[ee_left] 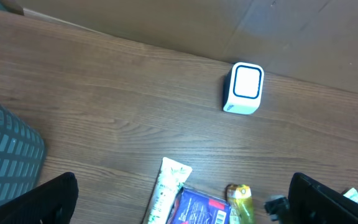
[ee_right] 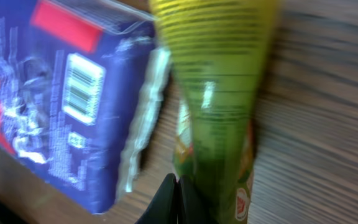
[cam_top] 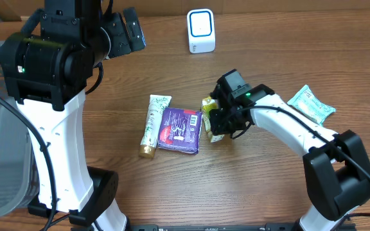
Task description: Scan the item barcode
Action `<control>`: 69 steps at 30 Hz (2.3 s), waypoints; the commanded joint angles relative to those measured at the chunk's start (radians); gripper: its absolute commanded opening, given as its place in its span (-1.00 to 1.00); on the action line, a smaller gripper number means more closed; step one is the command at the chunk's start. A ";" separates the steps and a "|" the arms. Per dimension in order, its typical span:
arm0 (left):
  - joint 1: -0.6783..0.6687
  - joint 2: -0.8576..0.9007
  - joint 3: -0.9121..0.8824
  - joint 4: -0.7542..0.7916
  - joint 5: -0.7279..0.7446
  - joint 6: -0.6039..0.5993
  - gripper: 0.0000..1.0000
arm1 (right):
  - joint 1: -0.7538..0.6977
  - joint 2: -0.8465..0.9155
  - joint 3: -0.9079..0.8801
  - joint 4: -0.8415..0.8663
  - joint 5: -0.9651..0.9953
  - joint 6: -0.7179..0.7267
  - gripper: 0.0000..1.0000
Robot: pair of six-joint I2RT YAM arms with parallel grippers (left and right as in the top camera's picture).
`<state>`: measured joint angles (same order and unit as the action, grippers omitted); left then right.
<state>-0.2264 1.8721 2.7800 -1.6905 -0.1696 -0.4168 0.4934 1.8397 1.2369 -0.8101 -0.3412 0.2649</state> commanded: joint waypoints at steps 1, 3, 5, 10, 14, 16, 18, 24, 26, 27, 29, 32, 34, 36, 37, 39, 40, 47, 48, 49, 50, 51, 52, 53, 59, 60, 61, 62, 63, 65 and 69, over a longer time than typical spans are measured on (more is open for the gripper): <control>0.003 0.005 -0.003 0.001 -0.014 -0.008 0.99 | -0.064 0.011 -0.010 -0.019 0.093 0.024 -0.93; 0.004 0.005 -0.003 0.001 -0.014 -0.008 0.99 | -0.098 0.011 -0.010 -0.024 0.098 0.024 -0.93; 0.004 0.005 -0.003 0.001 -0.014 -0.008 0.99 | -0.136 0.011 -0.010 -0.024 0.098 0.024 -0.92; 0.003 0.005 -0.003 0.001 -0.014 -0.008 0.99 | -0.210 0.011 -0.010 -0.021 0.097 -0.006 -0.71; 0.003 0.005 -0.003 0.001 -0.014 -0.007 0.99 | -0.243 0.011 -0.008 -0.023 0.085 -0.082 -0.17; 0.003 0.005 -0.003 0.001 -0.014 -0.008 0.99 | -0.253 0.011 -0.005 -0.027 0.060 -0.122 0.02; 0.003 0.005 -0.003 0.001 -0.014 -0.008 0.99 | -0.256 0.010 -0.004 -0.027 0.031 -0.161 0.15; 0.003 0.005 -0.003 0.001 -0.014 -0.008 0.99 | -0.237 0.010 0.035 -0.050 -0.004 -0.271 0.22; 0.003 0.005 -0.003 0.001 -0.014 -0.008 0.99 | -0.208 0.010 0.063 -0.070 0.000 -0.296 0.15; 0.003 0.005 -0.003 0.001 -0.014 -0.008 0.99 | -0.192 0.010 0.072 -0.074 0.000 -0.296 0.13; 0.003 0.005 -0.003 0.001 -0.014 -0.008 0.99 | -0.149 0.010 0.081 -0.079 -0.001 -0.296 0.01; 0.003 0.005 -0.003 0.001 -0.014 -0.007 0.99 | -0.069 0.010 0.079 -0.100 -0.001 -0.278 -0.19; 0.003 0.005 -0.003 0.001 -0.014 -0.007 0.99 | -0.027 0.010 0.078 -0.114 0.000 -0.269 -0.60; 0.003 0.005 -0.003 0.001 -0.014 -0.008 0.99 | 0.008 0.011 0.066 -0.115 0.011 -0.247 -0.90; 0.003 0.005 -0.003 0.001 -0.014 -0.007 0.99 | 0.024 0.011 0.052 -0.110 0.033 -0.222 -0.93; 0.003 0.005 -0.003 0.001 -0.014 -0.007 0.99 | 0.044 0.011 0.019 -0.095 0.093 -0.170 -0.93; 0.003 0.005 -0.003 0.001 -0.014 -0.007 0.99 | 0.047 0.011 0.004 -0.087 0.114 -0.152 -0.93; 0.003 0.005 -0.003 0.001 -0.014 -0.008 0.99 | 0.043 0.011 -0.035 -0.059 0.148 -0.133 -0.93; 0.003 0.005 -0.003 0.001 -0.014 -0.008 0.99 | 0.043 0.011 -0.038 -0.055 0.180 -0.126 -0.93; 0.003 0.005 -0.003 0.001 -0.014 -0.007 0.99 | 0.043 0.011 -0.039 -0.053 0.227 -0.103 -0.93; 0.003 0.005 -0.003 0.001 -0.014 -0.008 0.99 | 0.043 0.011 -0.040 -0.054 0.299 -0.067 -0.93; 0.003 0.005 -0.003 0.001 -0.014 -0.007 0.99 | 0.043 0.011 -0.040 -0.055 0.379 -0.026 -0.93; 0.003 0.005 -0.003 0.001 -0.014 -0.007 0.99 | 0.043 0.011 -0.040 -0.053 0.443 0.006 -0.93; 0.003 0.005 -0.003 0.001 -0.014 -0.008 0.99 | 0.043 0.012 -0.040 -0.048 0.508 0.046 -0.93; 0.003 0.005 -0.003 0.001 -0.014 -0.008 0.99 | 0.006 0.012 -0.040 0.013 0.584 0.081 -0.93; 0.003 0.005 -0.003 0.001 -0.014 -0.008 0.99 | -0.006 0.012 -0.040 0.021 0.580 0.082 -0.93; 0.003 0.005 -0.003 0.001 -0.014 -0.008 0.99 | -0.016 0.012 -0.040 0.026 0.572 0.084 -0.93; 0.003 0.005 -0.003 0.001 -0.014 -0.008 0.99 | -0.025 0.012 -0.040 0.029 0.572 0.084 -0.93; 0.003 0.005 -0.003 0.001 -0.014 -0.008 0.99 | -0.033 0.012 -0.040 0.029 0.574 0.083 -0.93; 0.003 0.005 -0.003 0.001 -0.014 -0.008 0.99 | -0.050 0.012 -0.040 0.031 0.576 0.079 -0.93; 0.003 0.005 -0.003 0.001 -0.014 -0.008 0.99 | -0.090 0.012 -0.040 0.047 0.575 0.080 -0.93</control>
<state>-0.2264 1.8721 2.7800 -1.6905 -0.1696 -0.4168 0.4286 1.8450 1.2022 -0.7780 0.2077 0.3325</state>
